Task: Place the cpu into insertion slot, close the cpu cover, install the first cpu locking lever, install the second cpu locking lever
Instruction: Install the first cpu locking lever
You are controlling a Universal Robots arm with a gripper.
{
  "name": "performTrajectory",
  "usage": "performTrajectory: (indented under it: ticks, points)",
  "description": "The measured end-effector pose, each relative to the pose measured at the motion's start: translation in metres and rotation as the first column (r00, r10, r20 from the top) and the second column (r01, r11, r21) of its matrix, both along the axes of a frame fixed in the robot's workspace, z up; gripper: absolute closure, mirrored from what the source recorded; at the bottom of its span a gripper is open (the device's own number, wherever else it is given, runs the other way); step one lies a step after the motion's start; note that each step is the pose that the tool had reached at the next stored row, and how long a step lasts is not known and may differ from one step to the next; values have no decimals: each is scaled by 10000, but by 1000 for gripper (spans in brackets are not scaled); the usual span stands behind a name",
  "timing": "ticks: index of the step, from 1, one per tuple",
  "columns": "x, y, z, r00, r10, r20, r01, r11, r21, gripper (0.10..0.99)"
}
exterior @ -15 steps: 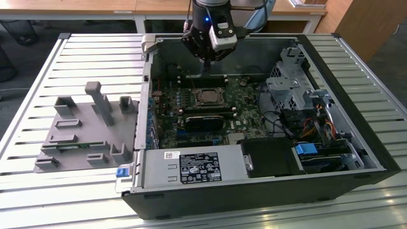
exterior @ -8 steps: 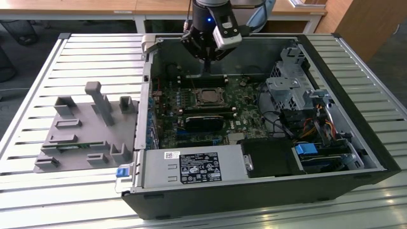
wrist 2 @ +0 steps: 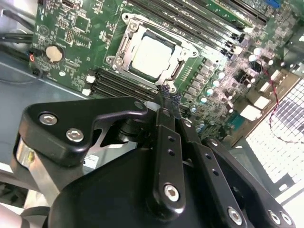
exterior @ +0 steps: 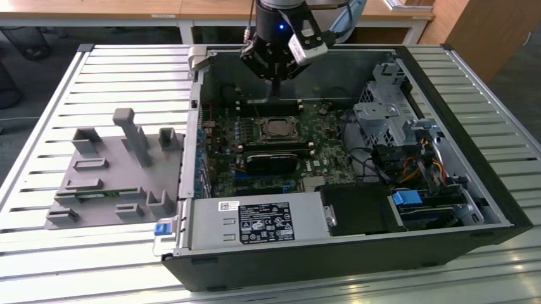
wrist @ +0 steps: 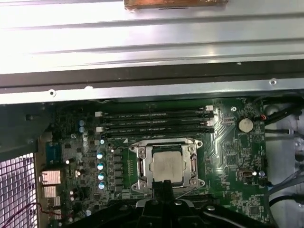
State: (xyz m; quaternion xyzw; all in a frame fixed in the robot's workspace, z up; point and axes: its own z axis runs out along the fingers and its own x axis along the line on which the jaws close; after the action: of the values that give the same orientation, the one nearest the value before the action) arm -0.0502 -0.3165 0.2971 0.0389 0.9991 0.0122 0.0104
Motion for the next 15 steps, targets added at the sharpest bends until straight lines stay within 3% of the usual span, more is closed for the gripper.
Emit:
performTrajectory:
  ticks: [8, 13, 15]
  points:
    - [-140, 1, -95, 10000, 0, 16, 0, 10000, 48, 980]
    - [-169, 2, -171, 10000, 1, 19, -1, 10000, 73, 980]
    - [-191, 2, -182, 10000, 1, 42, -1, 10000, 73, 980]
